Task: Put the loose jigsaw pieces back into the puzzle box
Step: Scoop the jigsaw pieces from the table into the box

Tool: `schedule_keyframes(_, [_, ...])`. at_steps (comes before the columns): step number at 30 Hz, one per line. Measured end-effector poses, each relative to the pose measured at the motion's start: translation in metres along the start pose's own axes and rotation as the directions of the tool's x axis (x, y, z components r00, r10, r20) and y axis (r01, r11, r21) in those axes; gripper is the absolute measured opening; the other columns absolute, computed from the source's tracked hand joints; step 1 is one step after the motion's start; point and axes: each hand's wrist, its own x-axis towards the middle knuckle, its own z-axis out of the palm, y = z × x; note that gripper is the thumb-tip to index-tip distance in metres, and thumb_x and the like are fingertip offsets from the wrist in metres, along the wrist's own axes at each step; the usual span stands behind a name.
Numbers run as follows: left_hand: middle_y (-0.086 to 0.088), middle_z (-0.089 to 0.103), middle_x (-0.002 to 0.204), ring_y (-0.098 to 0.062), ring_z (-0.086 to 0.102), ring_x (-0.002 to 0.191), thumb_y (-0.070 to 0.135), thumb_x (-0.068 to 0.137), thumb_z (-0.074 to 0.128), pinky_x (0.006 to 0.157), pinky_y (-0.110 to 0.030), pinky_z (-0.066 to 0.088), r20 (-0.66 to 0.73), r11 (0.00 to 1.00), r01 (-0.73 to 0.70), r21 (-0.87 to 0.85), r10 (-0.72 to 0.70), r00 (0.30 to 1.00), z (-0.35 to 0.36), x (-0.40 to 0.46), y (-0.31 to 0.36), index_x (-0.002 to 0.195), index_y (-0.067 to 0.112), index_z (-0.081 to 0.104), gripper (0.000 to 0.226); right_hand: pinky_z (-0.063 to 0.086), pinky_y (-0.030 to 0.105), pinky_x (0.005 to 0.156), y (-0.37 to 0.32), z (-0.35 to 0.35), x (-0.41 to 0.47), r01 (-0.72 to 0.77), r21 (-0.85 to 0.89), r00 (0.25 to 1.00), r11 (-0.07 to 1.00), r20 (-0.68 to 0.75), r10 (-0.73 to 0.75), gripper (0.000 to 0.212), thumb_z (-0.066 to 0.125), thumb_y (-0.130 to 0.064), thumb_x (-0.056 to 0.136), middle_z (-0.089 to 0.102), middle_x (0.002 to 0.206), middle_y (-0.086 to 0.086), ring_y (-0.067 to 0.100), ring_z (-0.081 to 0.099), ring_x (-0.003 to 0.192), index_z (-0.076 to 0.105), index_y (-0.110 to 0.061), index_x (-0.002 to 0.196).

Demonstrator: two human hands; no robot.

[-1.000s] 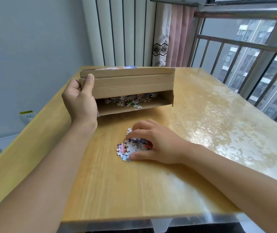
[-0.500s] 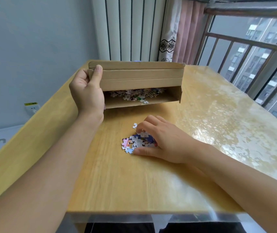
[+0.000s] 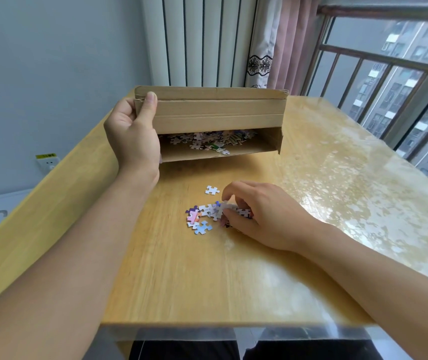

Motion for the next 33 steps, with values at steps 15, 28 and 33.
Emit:
schedule_keyframes(15, [0.016, 0.049, 0.058, -0.033, 0.041, 0.067, 0.039, 0.089, 0.069, 0.060, -0.050, 0.040, -0.005, 1.000, 0.007, -0.009, -0.007, 1.000, 0.000, 0.001, 0.000, 0.063, 0.023, 0.051, 0.036, 0.038, 0.034, 0.050, -0.008, -0.011, 0.010, -0.261, 0.588, 0.939, 0.765, -0.030, 0.343, 0.022, 0.060, -0.021, 0.098, 0.054, 0.058, -0.002, 0.011, 0.043, 0.054, 0.060, -0.015, 0.078])
schedule_keyframes(28, [0.004, 0.042, 0.061, -0.034, 0.035, 0.065, 0.045, 0.086, 0.071, 0.054, -0.043, 0.033, -0.018, 0.998, 0.036, -0.043, -0.037, 0.999, 0.000, 0.003, -0.006, 0.063, 0.020, 0.049, 0.041, 0.029, 0.019, 0.049, -0.010, -0.029, 0.100, -0.004, 0.693, 0.351, -0.721, 0.676, 0.648, 0.025, 0.041, -0.014, 0.099, 0.041, 0.068, 0.003, 0.012, 0.033, 0.053, 0.043, -0.010, 0.074])
schedule_keyframes(33, [0.000, 0.049, 0.063, -0.031, 0.037, 0.062, 0.041, 0.089, 0.070, 0.052, -0.034, 0.031, -0.008, 0.998, 0.011, -0.064, -0.011, 1.000, 0.000, 0.003, -0.008, 0.074, 0.007, 0.055, 0.040, 0.055, 0.027, 0.073, -0.011, -0.030, 0.109, 0.038, 0.717, 0.363, -0.696, 0.639, 0.679, 0.032, 0.038, -0.020, 0.105, 0.063, 0.101, 0.016, 0.025, 0.065, 0.088, 0.059, 0.004, 0.102])
